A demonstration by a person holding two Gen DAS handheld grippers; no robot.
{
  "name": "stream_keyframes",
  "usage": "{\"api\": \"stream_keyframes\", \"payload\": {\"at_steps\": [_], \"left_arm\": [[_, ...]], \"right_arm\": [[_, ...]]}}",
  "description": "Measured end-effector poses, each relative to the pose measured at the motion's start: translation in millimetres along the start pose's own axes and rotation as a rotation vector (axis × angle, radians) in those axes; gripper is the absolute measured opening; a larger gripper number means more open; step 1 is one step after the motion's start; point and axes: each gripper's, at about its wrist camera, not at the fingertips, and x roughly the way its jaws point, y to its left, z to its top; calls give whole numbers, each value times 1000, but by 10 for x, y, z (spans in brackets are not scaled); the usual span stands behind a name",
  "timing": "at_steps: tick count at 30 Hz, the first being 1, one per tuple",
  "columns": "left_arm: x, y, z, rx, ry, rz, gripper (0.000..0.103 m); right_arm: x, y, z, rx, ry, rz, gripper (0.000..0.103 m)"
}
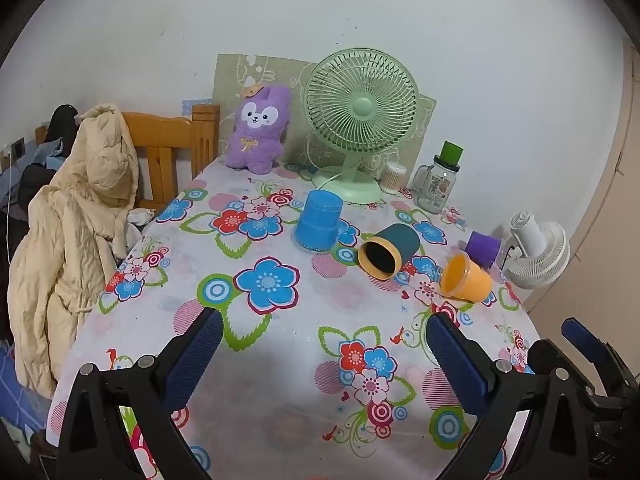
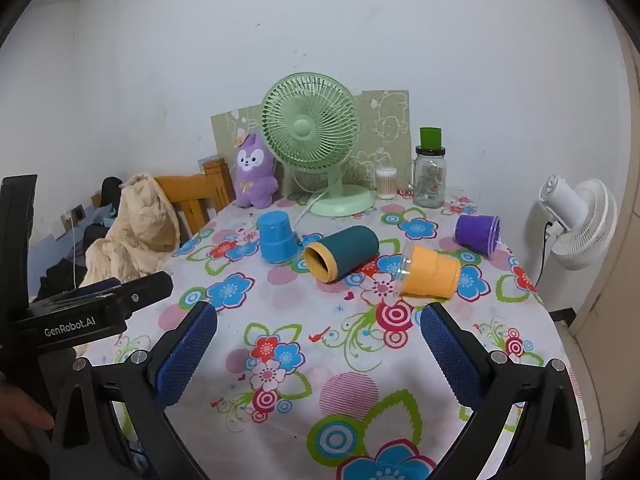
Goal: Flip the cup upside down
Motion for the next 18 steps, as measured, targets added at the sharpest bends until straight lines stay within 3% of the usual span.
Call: {"api": "stream_keyframes", "payload": {"at_steps": [18], "left_arm": [[25,21,-25,-7,11,7,103]], "right_arm": [[25,22,-9,-5,31,-15,103]]}}
